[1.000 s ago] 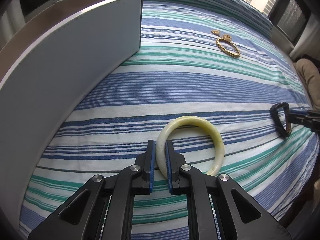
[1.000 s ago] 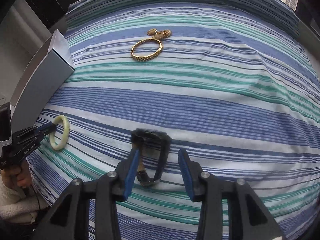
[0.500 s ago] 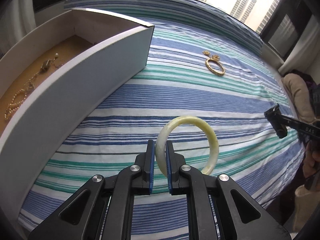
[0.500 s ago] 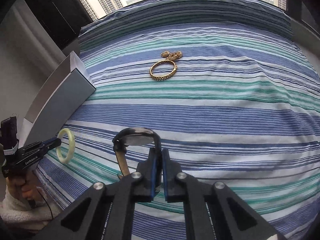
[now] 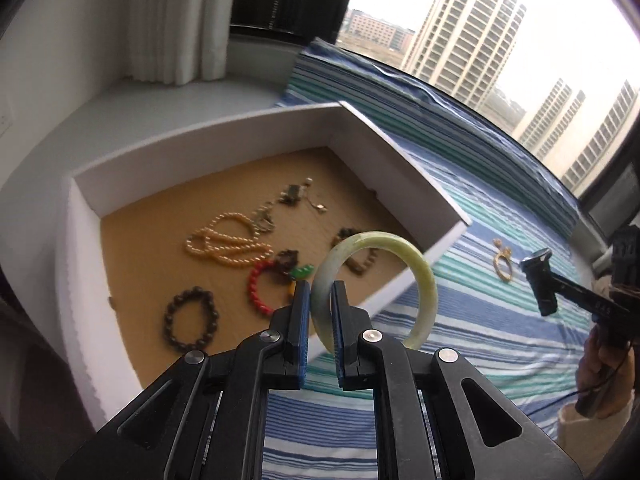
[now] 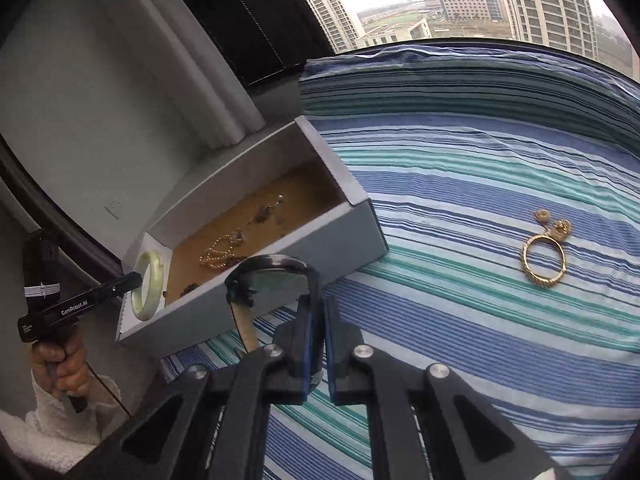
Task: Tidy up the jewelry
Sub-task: 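Carry the jade bangle and watch into the white box and open both tools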
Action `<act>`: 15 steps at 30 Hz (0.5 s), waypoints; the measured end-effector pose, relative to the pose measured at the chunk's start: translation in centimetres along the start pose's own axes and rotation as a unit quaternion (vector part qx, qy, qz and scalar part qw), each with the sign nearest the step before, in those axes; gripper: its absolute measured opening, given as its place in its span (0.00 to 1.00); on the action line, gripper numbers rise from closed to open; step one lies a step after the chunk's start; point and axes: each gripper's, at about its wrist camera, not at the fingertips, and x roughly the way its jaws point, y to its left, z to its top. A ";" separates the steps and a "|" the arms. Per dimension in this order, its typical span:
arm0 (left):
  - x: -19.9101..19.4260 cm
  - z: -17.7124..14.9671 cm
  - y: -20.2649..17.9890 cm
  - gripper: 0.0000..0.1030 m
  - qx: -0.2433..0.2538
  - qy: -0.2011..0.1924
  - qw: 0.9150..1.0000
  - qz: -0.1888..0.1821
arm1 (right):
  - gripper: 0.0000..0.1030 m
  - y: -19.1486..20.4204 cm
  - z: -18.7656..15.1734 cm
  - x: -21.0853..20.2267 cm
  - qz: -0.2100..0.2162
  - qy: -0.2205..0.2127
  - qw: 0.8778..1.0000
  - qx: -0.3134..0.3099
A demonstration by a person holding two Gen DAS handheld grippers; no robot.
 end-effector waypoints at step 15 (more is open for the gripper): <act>11.0 4.8 15.2 0.09 -0.118 0.076 0.980 0.141 | 0.06 6.7 12.9 23.5 -0.037 0.124 0.991 -0.038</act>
